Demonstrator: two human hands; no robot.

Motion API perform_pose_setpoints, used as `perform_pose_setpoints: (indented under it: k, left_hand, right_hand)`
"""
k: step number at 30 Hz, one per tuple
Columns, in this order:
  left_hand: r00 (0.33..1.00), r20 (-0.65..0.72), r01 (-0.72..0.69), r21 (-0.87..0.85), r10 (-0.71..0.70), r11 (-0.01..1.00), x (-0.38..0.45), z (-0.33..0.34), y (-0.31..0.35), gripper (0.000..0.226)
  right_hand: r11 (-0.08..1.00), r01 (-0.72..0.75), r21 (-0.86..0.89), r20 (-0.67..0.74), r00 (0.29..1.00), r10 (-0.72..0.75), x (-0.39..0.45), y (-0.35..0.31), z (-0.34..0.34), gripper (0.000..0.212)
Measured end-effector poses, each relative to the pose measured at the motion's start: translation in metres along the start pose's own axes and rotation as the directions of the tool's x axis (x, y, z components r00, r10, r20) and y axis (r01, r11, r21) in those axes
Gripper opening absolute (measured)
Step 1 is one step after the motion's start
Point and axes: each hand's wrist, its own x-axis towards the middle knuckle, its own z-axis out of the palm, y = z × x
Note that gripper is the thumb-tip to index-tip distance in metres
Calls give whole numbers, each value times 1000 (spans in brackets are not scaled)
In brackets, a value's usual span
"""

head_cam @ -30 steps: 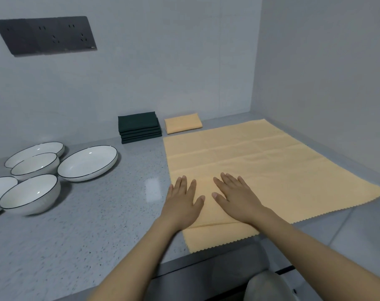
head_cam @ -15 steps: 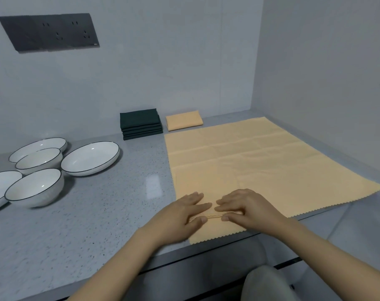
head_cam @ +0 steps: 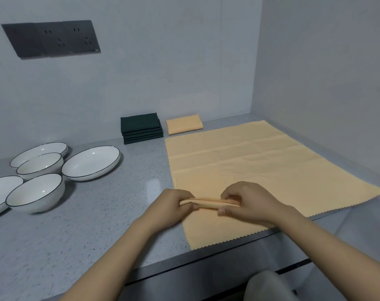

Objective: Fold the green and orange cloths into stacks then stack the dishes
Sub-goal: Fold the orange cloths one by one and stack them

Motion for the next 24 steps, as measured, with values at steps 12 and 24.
perform_pose_setpoints:
  k: [12,24]
  left_hand:
    - [950,-238,154,-203,-202,967,18,0,-14,20]
    - [884,-375,361,174,-278,916,68,24,-16,24]
  right_hand:
    - [896,-268,354,-158,927,340,26,16,-3,40]
    - [798,-589,129,-314,739,596,56,7,28,28]
